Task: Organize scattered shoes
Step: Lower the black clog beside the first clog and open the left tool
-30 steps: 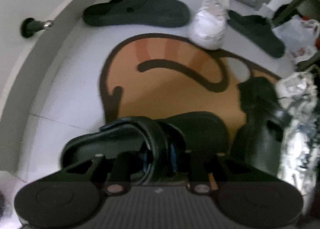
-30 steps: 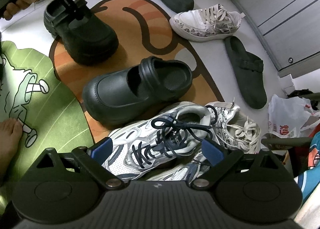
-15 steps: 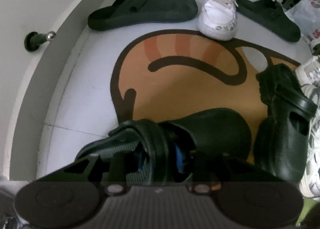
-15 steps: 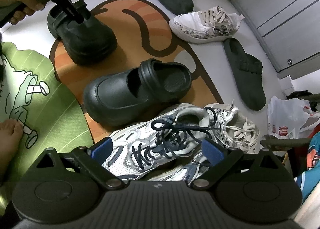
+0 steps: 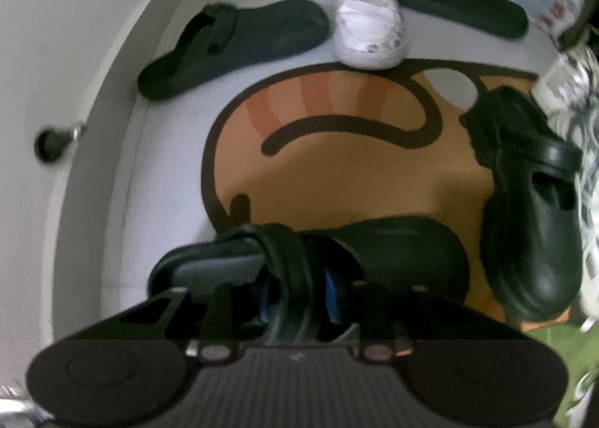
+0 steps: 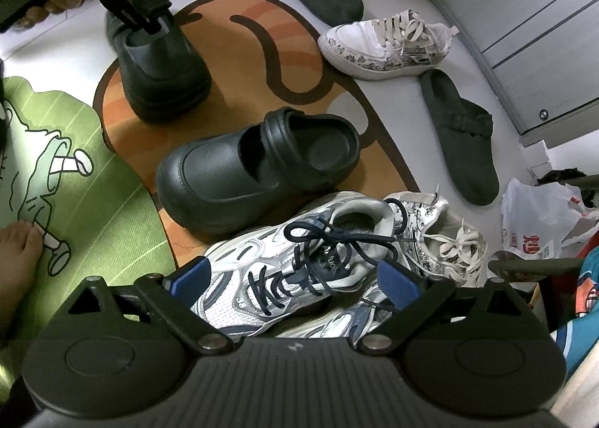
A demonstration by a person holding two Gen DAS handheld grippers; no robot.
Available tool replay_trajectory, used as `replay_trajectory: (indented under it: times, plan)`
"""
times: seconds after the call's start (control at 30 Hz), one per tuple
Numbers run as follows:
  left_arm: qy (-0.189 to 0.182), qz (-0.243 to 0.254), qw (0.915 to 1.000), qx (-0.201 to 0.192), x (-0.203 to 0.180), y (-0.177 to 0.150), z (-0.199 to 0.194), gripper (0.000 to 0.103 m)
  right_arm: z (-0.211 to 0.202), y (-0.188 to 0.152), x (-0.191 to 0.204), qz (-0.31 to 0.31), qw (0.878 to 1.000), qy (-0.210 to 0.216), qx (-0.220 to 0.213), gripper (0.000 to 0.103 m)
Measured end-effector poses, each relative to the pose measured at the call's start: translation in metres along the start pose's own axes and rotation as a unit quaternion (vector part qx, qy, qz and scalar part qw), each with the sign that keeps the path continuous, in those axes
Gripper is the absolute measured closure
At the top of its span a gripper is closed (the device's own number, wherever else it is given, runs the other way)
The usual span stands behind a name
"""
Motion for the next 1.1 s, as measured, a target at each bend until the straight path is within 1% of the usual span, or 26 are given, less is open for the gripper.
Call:
replay_trajectory:
  times: [0.17,0.27,0.33,0.43,0.5,0.57,0.67,0.7,0.73,0.9,1.0,1.1]
  plan:
    - [-0.012,0.054,0.9982,-0.025,-0.018,0.010,-0.005,0.075,0.000,0.000,0.000,0.000,1.000,0.000,0.000,0.005]
    - [-0.017,0.071,0.9966,-0.040,-0.024,0.016,-0.007,0.075,0.000,0.000,0.000,0.000,1.000,0.000,0.000,0.005]
    - [-0.022,0.074,0.9957,-0.050,-0.026,0.019,-0.009,0.076,0.000,0.000,0.000,0.000,1.000,0.000,0.000,0.005]
    - [-0.032,0.057,0.9961,-0.059,-0.024,0.022,-0.009,0.076,-0.001,0.000,0.001,0.001,1.000,0.002,-0.002,0.005]
    - [-0.032,0.044,0.9967,-0.061,-0.021,0.023,-0.007,0.076,-0.001,0.000,0.001,0.001,1.000,0.002,-0.002,0.005]
    - [-0.018,0.038,0.9975,-0.056,-0.018,0.022,-0.003,0.074,0.000,-0.001,0.001,0.000,1.000,0.002,-0.001,0.005]
    - [0.011,0.037,0.9982,-0.047,-0.014,0.020,0.004,0.071,0.000,-0.001,0.001,0.001,1.000,0.003,0.001,0.005]
    - [0.028,0.039,0.9980,-0.042,-0.012,0.018,0.007,0.070,0.000,-0.001,0.001,0.001,1.000,0.003,0.001,0.005]
    - [0.034,0.040,0.9979,-0.039,-0.011,0.018,0.010,0.070,0.001,-0.001,0.001,0.001,1.000,0.003,0.001,0.005]
    - [0.039,0.028,0.9980,-0.041,-0.011,0.021,0.013,0.070,0.002,-0.002,0.001,0.001,1.000,0.004,0.003,0.005]
    - [0.047,0.033,0.9975,-0.041,-0.013,0.020,0.016,0.070,0.003,-0.002,0.001,0.001,1.000,0.004,0.005,0.005]
    - [0.030,0.050,0.9965,-0.060,-0.015,0.020,0.012,0.072,0.004,-0.002,0.001,0.002,1.000,0.004,0.006,0.005]
Point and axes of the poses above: each gripper's, at about its wrist camera, not at the fingertips, and z roughly the way its jaws point, x to its left, y to its top, the point moved 6 cm from there along z, roughly the way its jaws point, and after that the axes turned 4 degrees about -z, right-handed, at the moved point
